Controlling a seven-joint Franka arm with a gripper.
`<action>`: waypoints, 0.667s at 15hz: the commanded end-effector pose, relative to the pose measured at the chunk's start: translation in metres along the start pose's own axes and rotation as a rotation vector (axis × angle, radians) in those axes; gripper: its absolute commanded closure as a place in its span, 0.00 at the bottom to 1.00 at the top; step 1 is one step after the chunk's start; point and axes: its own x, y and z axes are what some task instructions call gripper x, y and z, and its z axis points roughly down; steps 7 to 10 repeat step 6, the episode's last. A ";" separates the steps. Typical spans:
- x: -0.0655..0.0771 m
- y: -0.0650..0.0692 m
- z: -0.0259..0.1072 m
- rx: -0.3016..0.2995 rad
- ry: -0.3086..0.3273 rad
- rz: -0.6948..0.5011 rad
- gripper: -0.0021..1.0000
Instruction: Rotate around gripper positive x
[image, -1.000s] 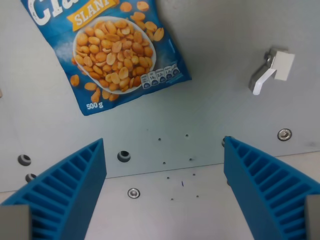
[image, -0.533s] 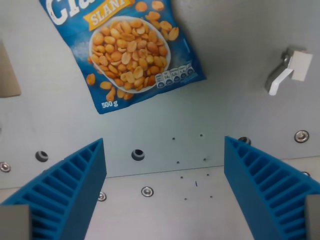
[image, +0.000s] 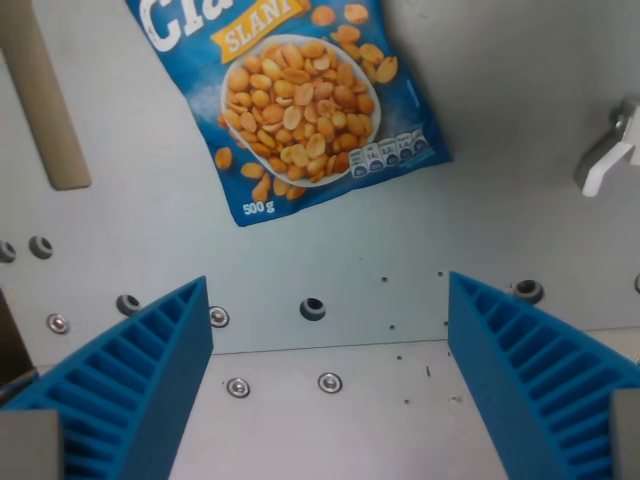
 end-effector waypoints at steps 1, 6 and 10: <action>-0.001 0.005 -0.002 0.230 0.002 -0.020 0.00; -0.001 0.005 -0.002 0.297 0.001 -0.020 0.00; -0.001 0.005 -0.002 0.297 0.001 -0.020 0.00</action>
